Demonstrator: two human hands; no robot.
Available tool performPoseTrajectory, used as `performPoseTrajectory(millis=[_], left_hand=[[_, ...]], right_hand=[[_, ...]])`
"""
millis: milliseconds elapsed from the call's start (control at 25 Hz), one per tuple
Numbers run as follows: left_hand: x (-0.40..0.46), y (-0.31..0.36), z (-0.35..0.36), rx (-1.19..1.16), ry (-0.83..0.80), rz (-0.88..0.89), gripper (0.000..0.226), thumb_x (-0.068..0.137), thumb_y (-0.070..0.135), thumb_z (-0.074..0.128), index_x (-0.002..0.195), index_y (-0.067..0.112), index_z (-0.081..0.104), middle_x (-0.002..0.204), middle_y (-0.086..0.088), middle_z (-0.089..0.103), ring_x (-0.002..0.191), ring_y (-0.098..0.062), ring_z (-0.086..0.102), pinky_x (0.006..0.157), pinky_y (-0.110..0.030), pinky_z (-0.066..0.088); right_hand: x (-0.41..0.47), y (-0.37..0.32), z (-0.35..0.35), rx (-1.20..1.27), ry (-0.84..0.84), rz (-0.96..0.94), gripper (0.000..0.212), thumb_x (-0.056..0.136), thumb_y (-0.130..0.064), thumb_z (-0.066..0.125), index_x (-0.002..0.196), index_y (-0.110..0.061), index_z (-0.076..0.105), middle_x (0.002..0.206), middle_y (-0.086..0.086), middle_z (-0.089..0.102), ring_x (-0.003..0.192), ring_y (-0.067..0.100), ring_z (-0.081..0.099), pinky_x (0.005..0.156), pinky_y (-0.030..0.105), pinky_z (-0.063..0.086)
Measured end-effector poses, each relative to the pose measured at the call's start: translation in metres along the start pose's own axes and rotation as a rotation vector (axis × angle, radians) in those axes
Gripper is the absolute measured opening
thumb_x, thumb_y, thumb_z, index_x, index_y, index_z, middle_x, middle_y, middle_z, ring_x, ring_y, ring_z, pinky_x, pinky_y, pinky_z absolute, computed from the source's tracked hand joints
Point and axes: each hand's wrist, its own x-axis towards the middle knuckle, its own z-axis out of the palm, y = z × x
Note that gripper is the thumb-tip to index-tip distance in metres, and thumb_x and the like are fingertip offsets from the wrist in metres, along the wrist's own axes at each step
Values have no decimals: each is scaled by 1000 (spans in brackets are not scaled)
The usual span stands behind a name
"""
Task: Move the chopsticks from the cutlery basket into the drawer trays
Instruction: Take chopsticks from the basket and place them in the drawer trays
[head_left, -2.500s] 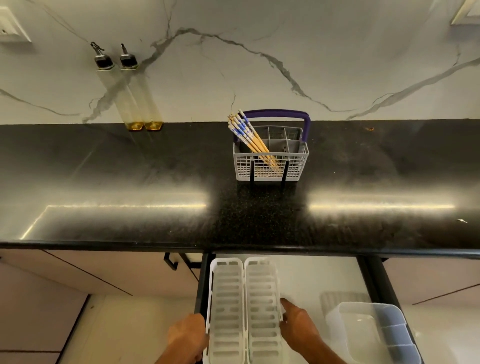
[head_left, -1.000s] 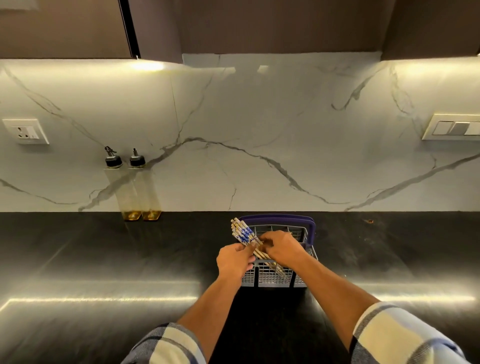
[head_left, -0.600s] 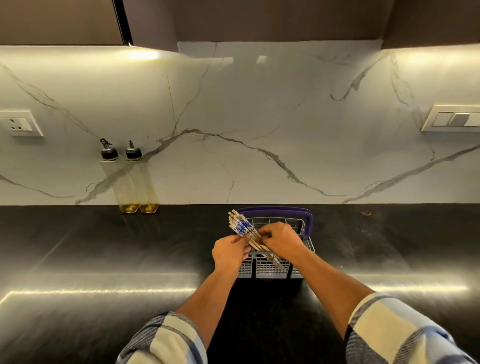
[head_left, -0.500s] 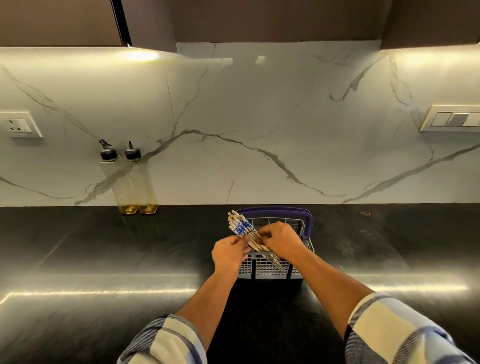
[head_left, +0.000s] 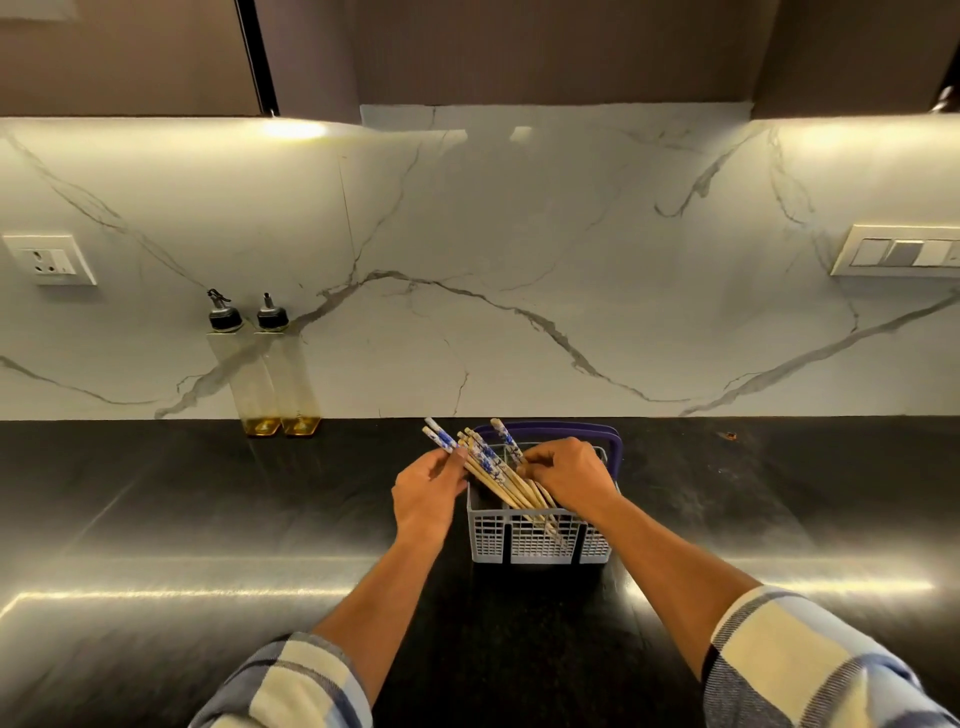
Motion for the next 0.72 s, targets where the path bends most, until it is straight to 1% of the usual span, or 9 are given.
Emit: performPoseTrajectory(millis=[40,120,200,280,360,440,600,720], left_hand=[[2,12,-6,-38,4,18,6,90,22,70,86,26,72,92,-5,77,90,-19,75,85,-39,60],[8,40,-18,-69,-3,63,2,89,20,70,89,21,72,95,-9,76,91,-20,74,85,-37,59],[12,71,-27,-57,-31,115,5,89,20,69,94,19,71,97,-11,75,91,-22,74,85,-36,60],[15,102,-34,10,-59,191,7,90,19,68,96,18,71,96,-10,75,90,-22,75,83,-36,60],[16,133,-37,72,-94,276,7,91,16,67,96,16,72,94,-11,75,87,-23,75,79,-35,62],[16,163,-38,77,-140,326,8,91,12,67,96,11,73,92,-15,76,85,-26,75,77,-36,63],[10,203,-36,110,-257,369,8,91,10,67,93,11,74,90,-15,76,82,-27,76,78,-41,62],[-2,220,-31,139,-340,374,7,89,8,69,94,10,74,90,-15,77,83,-28,76,76,-39,62]], right_hand=[[-1,-5,-6,31,19,-2,17,91,-28,69,106,-22,75,90,-8,72,67,3,59,60,16,43],[-2,-17,-20,87,50,-11,15,90,-27,70,103,-21,76,83,-8,71,64,6,59,60,18,47],[-1,-30,-34,125,90,-37,18,89,-26,71,105,-19,76,88,-4,73,70,10,64,65,20,52],[-2,-43,-49,170,121,-61,20,88,-26,73,105,-17,77,92,-2,75,77,14,68,69,21,54],[-3,-54,-64,238,134,-87,17,86,-25,75,101,-16,77,91,0,76,84,20,72,79,29,59],[-5,-66,-79,339,129,-104,15,84,-23,77,97,-15,77,87,3,77,86,25,74,84,36,61],[-12,-90,-106,566,85,-101,20,83,-11,77,100,0,74,92,17,76,85,26,75,83,37,61],[-22,-102,-123,656,50,-151,18,86,-7,73,100,5,73,96,24,74,82,29,74,75,32,63]])
